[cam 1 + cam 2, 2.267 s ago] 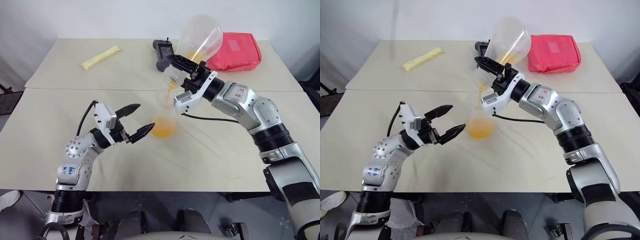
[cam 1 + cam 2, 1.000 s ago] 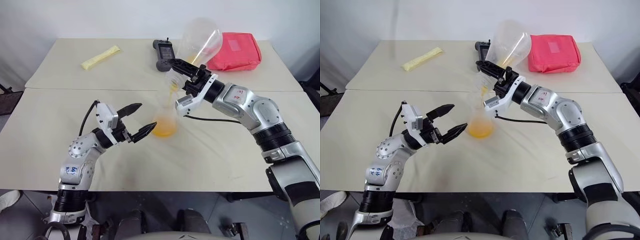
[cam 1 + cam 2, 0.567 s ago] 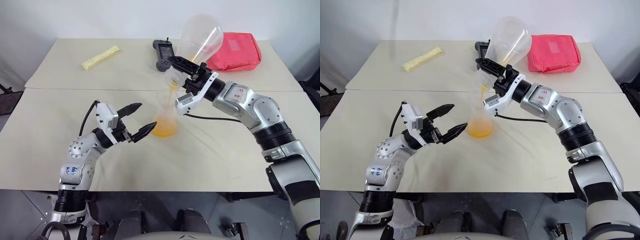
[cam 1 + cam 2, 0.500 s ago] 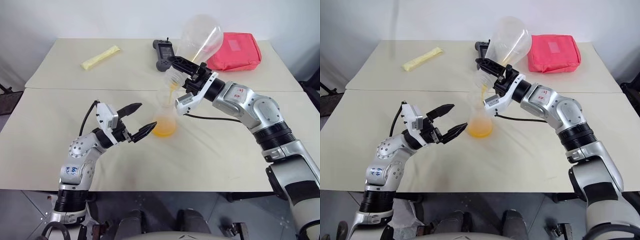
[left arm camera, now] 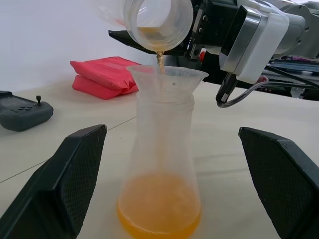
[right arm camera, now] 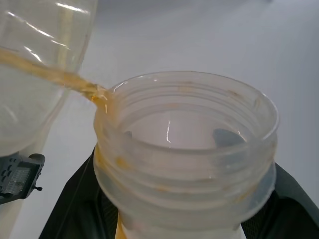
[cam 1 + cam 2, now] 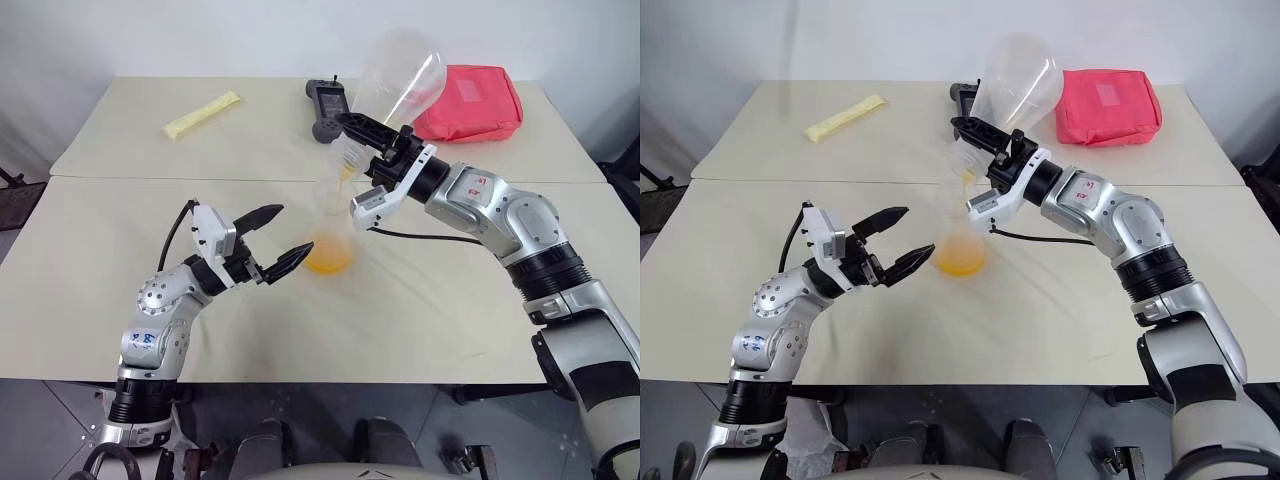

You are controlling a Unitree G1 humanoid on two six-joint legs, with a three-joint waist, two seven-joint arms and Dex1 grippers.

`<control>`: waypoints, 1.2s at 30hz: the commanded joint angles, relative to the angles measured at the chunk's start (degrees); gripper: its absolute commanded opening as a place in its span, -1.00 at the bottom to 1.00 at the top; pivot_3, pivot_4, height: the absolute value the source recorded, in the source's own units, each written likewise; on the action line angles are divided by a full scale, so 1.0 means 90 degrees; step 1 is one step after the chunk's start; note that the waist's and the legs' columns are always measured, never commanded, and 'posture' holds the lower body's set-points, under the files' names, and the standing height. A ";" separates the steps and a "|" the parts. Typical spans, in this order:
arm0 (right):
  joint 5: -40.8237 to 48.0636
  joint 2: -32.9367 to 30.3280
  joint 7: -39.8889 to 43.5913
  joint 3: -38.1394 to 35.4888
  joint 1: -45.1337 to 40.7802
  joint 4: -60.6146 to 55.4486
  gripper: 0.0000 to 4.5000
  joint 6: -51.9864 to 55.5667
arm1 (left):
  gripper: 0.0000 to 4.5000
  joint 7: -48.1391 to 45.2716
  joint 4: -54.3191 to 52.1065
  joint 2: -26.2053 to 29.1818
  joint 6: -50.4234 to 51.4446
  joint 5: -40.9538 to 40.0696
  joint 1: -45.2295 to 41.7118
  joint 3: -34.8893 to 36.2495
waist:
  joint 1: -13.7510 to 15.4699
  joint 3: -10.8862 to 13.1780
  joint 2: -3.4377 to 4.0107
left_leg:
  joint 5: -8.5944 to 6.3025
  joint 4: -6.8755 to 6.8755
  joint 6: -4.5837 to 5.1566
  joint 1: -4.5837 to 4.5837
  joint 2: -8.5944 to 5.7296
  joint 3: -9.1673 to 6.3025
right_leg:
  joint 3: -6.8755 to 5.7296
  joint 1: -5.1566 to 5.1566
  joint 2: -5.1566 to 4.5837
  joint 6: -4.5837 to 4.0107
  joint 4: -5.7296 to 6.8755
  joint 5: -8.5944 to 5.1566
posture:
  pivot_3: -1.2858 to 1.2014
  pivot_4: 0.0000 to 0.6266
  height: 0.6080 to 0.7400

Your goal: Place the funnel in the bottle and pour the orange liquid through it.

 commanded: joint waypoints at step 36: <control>0.6194 0.0715 0.3367 -0.2143 0.0798 -0.1101 0.11 0.2208 | 1.00 -0.0046 -0.0079 0.0097 -0.0033 -0.0038 -0.0030 0.0079 | 0.0044 0.0000 -0.0001 | -0.0001 0.0003 0.0002 0.0000 0.0000 -0.0015 | -0.0008 0.0013 0.0000 0.0000 -0.0002 0.0000 | 0.03 -0.52 1.00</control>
